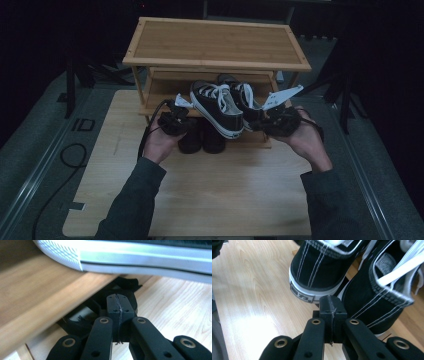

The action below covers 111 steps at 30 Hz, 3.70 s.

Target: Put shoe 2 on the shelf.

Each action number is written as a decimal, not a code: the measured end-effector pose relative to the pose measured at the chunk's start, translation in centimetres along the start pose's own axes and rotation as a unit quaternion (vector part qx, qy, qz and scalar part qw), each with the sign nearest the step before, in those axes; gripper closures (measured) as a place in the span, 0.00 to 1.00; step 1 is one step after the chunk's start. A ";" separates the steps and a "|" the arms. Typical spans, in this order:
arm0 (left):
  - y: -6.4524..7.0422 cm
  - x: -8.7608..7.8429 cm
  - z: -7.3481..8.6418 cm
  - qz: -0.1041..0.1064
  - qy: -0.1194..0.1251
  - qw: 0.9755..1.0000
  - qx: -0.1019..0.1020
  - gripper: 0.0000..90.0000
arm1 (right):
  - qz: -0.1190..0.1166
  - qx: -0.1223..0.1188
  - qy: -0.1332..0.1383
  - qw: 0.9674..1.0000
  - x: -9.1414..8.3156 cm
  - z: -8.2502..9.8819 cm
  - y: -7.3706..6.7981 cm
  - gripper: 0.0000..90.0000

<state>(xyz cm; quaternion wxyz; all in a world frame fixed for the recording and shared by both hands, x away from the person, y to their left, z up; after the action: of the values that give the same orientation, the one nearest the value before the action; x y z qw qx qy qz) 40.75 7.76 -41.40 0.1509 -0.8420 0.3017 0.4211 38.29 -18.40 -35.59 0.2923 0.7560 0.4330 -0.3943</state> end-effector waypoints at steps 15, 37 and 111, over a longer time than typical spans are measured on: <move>-1.7 -0.5 -2.2 -0.042 -0.002 0.999 -0.005 1.00 | -0.023 0.013 0.002 1.000 1.8 1.5 -0.4 0.99; -2.5 0.5 -3.9 -0.085 -0.026 0.996 0.005 1.00 | -0.028 0.017 0.003 0.999 2.8 1.8 -0.4 0.99; -5.3 -0.2 -1.7 -0.112 -0.029 0.993 -0.038 1.00 | -0.122 -0.048 0.082 0.988 6.1 -4.3 -5.2 1.00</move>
<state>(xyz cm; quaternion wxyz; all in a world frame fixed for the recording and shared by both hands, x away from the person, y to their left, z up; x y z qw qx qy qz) 45.01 11.05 -40.23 0.1735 -0.8628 0.1851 0.4373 37.12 -10.10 -39.06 0.2415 0.7124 0.5633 -0.3420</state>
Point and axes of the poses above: each handheld gripper's, and its own axes: x roughly forward along the jaws, z roughly out of its underside, y roughly to its right, the point moved 4 cm from there along x, roughly forward along the jaws, and after that the axes turned 11 degrees about -y, right-handed, at the moved point
